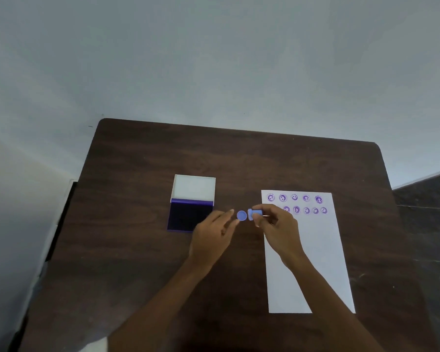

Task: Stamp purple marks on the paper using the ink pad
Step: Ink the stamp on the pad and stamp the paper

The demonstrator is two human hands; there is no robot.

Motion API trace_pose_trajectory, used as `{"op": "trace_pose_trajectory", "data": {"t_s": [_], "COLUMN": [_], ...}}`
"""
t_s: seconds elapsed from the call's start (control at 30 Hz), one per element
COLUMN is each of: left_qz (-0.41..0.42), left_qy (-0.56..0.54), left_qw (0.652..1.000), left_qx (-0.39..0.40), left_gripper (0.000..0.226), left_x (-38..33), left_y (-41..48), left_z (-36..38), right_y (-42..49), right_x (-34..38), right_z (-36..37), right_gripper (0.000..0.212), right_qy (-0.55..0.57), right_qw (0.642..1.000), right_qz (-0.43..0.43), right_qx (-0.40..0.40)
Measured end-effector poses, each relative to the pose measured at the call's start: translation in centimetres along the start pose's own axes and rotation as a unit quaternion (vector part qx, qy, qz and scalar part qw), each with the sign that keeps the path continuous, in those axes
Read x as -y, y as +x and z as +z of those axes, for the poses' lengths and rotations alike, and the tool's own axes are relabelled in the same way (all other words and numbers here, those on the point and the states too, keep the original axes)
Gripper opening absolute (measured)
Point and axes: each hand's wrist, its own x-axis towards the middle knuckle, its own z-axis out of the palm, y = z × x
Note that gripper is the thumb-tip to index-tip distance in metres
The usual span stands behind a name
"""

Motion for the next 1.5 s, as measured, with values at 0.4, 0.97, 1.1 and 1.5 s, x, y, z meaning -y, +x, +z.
{"op": "trace_pose_trajectory", "data": {"t_s": [0.4, 0.97, 1.1, 1.5], "left_qz": [-0.071, 0.001, -0.005, -0.029], "left_qy": [0.024, 0.042, 0.045, 0.045], "left_qw": [0.997, 0.999, 0.999, 0.998], "left_qx": [-0.010, -0.030, -0.027, -0.026], "left_gripper": [0.088, 0.078, 0.080, 0.085], "left_x": [11.0, 14.0, 13.8, 12.7], "left_y": [-2.2, -2.3, -2.3, -2.2], "left_z": [-7.6, -5.9, -6.1, -6.9], "right_y": [1.9, 1.9, 2.6, 1.7], "right_x": [5.7, 4.9, 5.3, 5.6], "right_z": [10.8, 12.7, 12.2, 12.4], "right_gripper": [0.025, 0.048, 0.050, 0.031], "right_qy": [-0.222, -0.365, -0.381, -0.310], "right_qw": [0.937, 0.821, 0.784, 0.889], "right_qz": [-0.199, -0.384, -0.422, -0.289], "right_qx": [0.184, 0.215, 0.248, 0.173]}}
